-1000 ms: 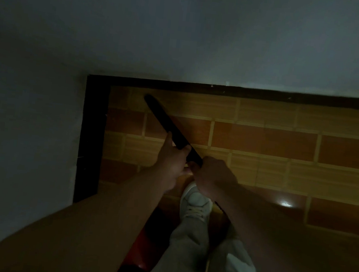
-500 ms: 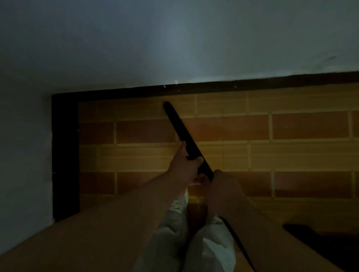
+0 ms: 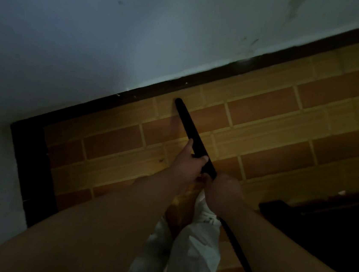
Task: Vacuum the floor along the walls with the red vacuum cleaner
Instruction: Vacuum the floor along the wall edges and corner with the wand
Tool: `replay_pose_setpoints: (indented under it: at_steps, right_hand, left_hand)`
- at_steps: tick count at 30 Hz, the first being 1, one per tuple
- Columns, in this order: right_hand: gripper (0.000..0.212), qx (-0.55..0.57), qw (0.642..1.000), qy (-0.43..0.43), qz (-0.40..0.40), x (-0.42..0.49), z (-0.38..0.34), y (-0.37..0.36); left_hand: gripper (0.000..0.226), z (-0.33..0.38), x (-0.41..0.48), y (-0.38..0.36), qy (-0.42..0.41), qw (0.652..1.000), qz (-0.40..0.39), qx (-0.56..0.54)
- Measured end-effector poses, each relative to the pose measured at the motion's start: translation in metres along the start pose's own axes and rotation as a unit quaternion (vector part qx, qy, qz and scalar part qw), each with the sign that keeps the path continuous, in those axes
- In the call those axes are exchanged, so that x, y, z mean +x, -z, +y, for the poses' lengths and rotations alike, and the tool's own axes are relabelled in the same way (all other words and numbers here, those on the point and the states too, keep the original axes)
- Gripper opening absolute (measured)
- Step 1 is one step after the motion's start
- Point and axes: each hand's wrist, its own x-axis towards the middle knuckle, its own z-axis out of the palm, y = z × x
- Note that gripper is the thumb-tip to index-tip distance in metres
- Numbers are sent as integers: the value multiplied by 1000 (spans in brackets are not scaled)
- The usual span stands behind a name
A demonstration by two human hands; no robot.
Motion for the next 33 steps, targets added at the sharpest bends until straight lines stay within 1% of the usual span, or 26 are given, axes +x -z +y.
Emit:
replay_pose_setpoints:
  at_steps: [5,8,12,20,29,33]
  right_hand:
    - [47,53,998,-26,17,-1,26,19]
    - [44,60,997,-38,37,-2,41,34]
    - [44,113,990,-69,49,6,60,51]
    - [45,151,981,-89,86,29,90,76]
    - [43,247,957,-119,97,52,104,103]
    - [46,298,937,-136,118,65,110,112]
  left_hand:
    - [79,7,4,-37,-10,998,-24,51]
    - [76,13,9,-62,-14,996,-31,81]
    - [76,23,22,-94,-22,991,-44,128]
    - [74,44,39,-146,-37,979,-63,192]
    - [73,73,57,-192,-40,967,-72,242]
    - [75,84,70,-210,-46,957,-86,273]
